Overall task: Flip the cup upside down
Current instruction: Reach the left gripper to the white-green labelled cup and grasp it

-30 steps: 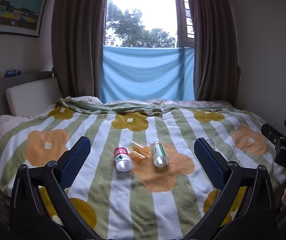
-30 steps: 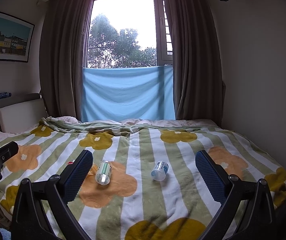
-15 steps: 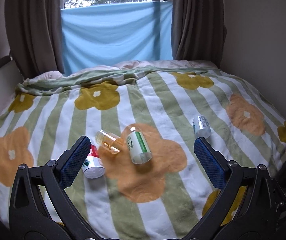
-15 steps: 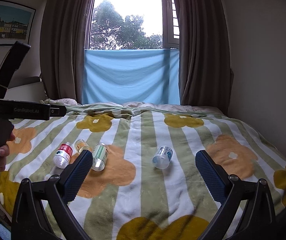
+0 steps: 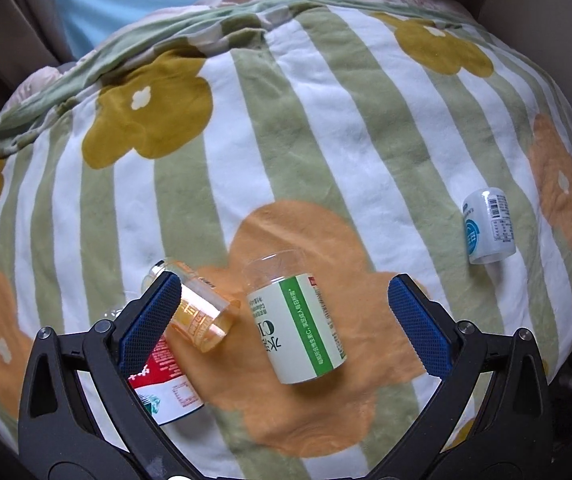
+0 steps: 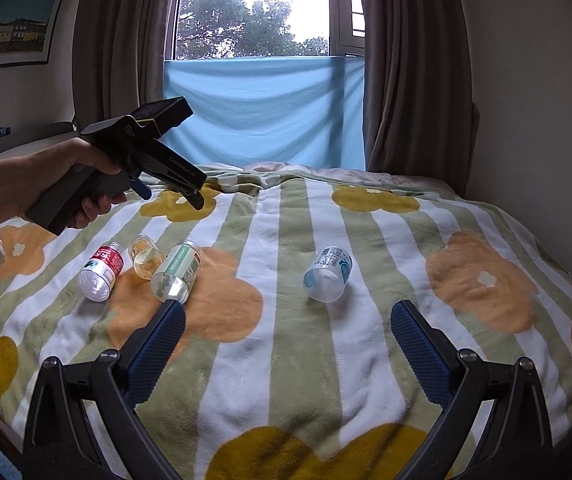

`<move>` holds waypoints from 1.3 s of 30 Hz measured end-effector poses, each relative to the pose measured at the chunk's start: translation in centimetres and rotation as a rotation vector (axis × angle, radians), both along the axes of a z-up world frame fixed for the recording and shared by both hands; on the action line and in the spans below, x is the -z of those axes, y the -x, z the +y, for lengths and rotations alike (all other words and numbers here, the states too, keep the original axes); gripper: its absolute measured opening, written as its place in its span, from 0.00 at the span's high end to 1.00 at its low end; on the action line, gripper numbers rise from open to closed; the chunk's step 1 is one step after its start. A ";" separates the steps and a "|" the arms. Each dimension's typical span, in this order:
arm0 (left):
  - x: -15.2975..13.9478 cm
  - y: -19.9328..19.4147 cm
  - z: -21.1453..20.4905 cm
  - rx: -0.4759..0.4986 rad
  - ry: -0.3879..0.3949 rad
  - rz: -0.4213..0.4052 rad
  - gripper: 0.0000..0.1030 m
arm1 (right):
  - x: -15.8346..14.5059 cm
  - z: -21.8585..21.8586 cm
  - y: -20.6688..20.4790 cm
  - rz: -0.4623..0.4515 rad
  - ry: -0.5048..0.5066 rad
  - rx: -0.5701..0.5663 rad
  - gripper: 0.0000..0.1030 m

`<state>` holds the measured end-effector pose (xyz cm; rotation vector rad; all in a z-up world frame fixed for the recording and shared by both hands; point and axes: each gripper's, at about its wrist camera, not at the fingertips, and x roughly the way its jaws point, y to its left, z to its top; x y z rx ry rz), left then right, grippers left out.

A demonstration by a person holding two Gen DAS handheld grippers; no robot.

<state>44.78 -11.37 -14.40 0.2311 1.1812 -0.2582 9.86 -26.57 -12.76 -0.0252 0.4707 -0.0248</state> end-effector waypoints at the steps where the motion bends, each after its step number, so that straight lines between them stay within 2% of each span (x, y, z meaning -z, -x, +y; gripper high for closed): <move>1: 1.0 -0.7 0.0 0.001 0.002 0.041 0.00 | 0.2 -0.1 -0.1 0.005 -0.001 0.002 0.00; 5: 4.3 -2.5 -0.2 -0.004 -0.016 0.143 0.00 | 1.2 -0.4 -0.7 0.023 -0.008 0.008 0.00; 14: 8.3 -3.4 -1.2 0.041 -0.033 0.242 0.13 | 2.2 -1.0 -1.3 0.039 -0.016 0.020 0.00; 17: 9.1 -3.5 -1.4 0.047 -0.064 0.248 0.15 | 2.4 -1.4 -1.3 0.044 -0.028 0.025 0.00; 22: 10.0 -2.8 -1.9 0.077 -0.068 0.265 0.33 | 2.6 -1.8 -1.5 0.053 -0.047 0.027 0.00; 24: 10.7 -2.4 -2.0 0.087 -0.069 0.284 0.37 | 2.7 -1.8 -1.6 0.055 -0.049 0.027 0.00; 29: 11.9 -0.1 -2.3 0.129 -0.118 0.290 0.38 | 2.7 -1.8 -1.6 0.057 -0.059 0.019 0.00; 31: 12.1 0.7 -2.2 0.135 -0.113 0.294 0.42 | 2.7 -1.7 -1.6 0.057 -0.062 0.015 0.00; 39: 10.6 2.5 -1.5 0.136 -0.072 0.271 0.43 | 2.0 -1.1 -1.2 0.052 -0.072 -0.007 0.00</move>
